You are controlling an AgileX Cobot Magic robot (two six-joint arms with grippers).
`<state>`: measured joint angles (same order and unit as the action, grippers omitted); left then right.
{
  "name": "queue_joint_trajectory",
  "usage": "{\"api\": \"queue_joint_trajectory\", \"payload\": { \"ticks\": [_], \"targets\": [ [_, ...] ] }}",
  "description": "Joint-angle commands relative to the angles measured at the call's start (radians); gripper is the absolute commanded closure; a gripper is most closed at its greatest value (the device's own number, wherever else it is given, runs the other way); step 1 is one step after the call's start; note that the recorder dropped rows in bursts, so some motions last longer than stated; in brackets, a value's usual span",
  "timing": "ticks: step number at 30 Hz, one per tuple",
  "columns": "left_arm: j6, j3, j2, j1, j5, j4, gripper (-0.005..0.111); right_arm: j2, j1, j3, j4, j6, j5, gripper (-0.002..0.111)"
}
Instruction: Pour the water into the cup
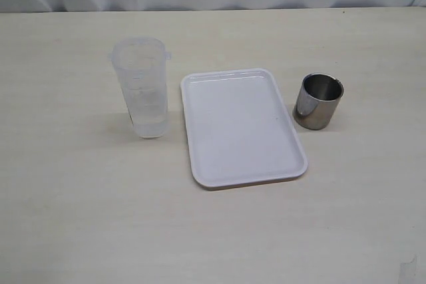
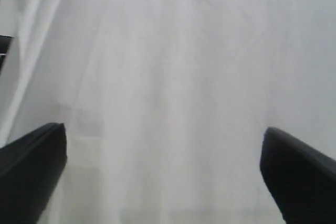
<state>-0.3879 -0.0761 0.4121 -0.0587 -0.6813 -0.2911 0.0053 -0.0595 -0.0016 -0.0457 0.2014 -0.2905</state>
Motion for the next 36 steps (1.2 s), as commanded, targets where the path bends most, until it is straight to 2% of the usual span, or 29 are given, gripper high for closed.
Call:
{"api": "queue_joint_trajectory", "payload": {
  "ticks": [1, 6, 10, 13, 18, 26, 32, 36],
  "targets": [
    [-0.012, -0.007, 0.219, 0.004, -0.213, -0.121, 0.007, -0.005, -0.001, 0.002, 0.004, 0.001, -0.011, 0.027],
    [0.005, -0.007, 0.507, 0.004, -0.411, -0.209, 0.007, -0.005, -0.001, 0.002, 0.004, -0.006, -0.011, 0.027],
    [0.087, -0.011, 0.724, 0.004, -0.540, -0.238, 0.007, -0.005, -0.001, 0.002, 0.004, -0.006, -0.011, 0.027],
    [0.157, -0.047, 0.866, 0.004, -0.540, -0.296, 0.007, -0.005, -0.001, 0.002, 0.004, -0.006, -0.011, 0.027],
    [0.157, -0.170, 1.073, 0.006, -0.540, -0.485, 0.007, -0.005, -0.001, 0.002, 0.004, -0.008, -0.009, 0.027],
    [0.159, -0.295, 1.302, 0.014, -0.540, -0.567, 0.007, -0.005, -0.001, 0.002, 0.004, -0.029, 0.015, 0.027],
    [0.159, -0.388, 1.437, 0.014, -0.540, -0.689, 0.007, -0.005, -0.001, 0.002, 0.004, -0.031, 0.016, 0.027],
    [0.163, -0.457, 1.529, 0.014, -0.540, -0.703, 0.007, -0.005, -0.001, 0.002, 0.004, -0.033, 0.020, 0.027]
  ]
}}
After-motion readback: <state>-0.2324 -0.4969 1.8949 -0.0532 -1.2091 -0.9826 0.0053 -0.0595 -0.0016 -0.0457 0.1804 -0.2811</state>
